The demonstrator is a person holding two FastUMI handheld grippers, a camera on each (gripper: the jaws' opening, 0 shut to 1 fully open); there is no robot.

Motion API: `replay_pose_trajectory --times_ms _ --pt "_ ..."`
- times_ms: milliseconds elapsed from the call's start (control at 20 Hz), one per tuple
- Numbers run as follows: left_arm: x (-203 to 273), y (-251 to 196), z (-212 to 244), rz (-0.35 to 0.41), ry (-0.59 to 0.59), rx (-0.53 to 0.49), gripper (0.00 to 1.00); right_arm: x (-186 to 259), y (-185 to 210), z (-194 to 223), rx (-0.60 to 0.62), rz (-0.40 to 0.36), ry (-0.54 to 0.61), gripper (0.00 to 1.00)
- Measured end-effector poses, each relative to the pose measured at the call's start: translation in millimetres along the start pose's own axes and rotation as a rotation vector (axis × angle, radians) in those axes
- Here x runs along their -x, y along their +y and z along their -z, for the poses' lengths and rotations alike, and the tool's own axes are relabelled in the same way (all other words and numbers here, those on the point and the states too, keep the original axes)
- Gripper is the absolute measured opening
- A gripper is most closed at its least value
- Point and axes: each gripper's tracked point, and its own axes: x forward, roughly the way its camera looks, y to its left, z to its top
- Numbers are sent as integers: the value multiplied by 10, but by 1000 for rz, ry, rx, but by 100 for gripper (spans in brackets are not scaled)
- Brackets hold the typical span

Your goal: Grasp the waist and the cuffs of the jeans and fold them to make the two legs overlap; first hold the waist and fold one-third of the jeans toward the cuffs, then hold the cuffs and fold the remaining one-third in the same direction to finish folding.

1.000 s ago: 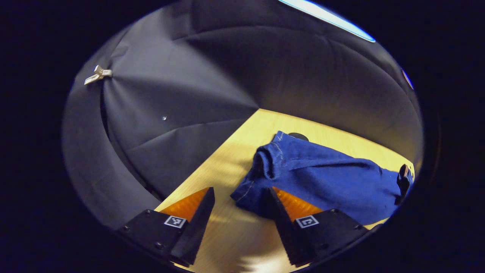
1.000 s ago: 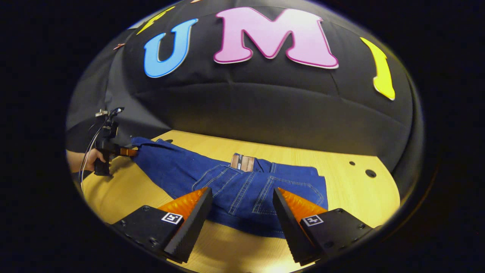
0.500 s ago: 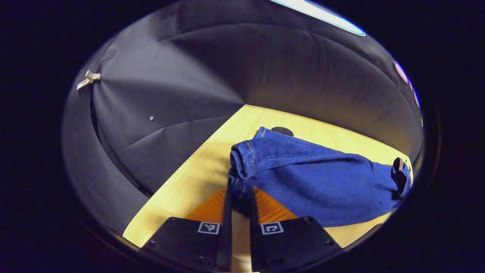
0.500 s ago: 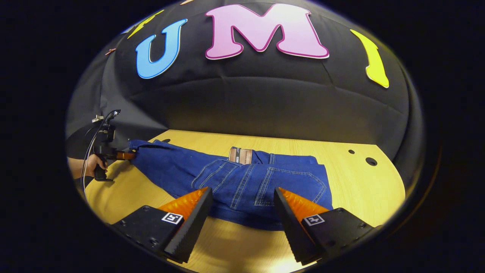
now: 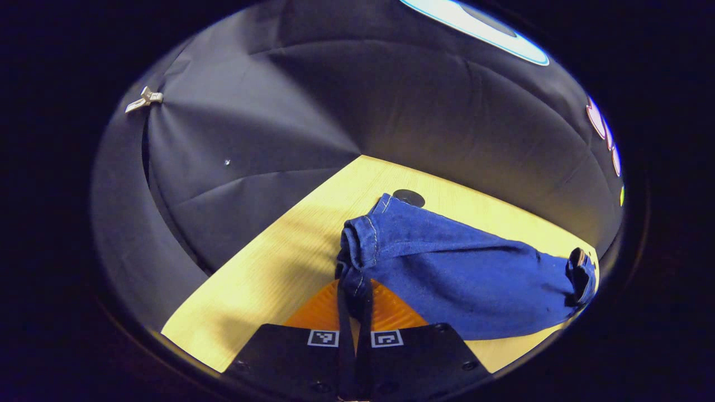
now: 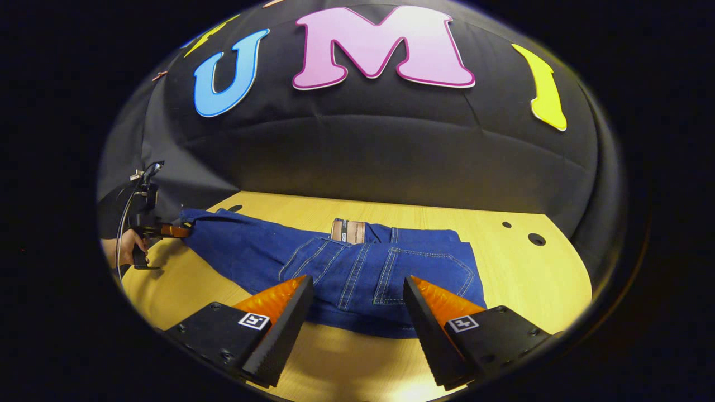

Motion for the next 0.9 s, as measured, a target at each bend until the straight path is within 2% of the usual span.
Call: replay_pose_trajectory --times_ms 150,400,450,500,600,900 --pt "90 -26 -142 20 -62 81 6 48 -107 -64 4 19 -11 99" --pt "452 -211 -740 109 -148 123 6 135 -267 -86 -15 52 -14 99" --pt "546 -334 -787 125 -162 131 2 160 -256 -81 -24 55 -14 99" --pt "646 -484 -877 150 -178 134 10 192 -253 -80 -30 53 -15 99" --pt "863 -784 -1077 199 -214 114 6 257 -273 -116 -26 54 -22 99" --pt "1578 -2191 -1428 370 -299 -44 6 492 -745 -243 -25 123 -49 99"
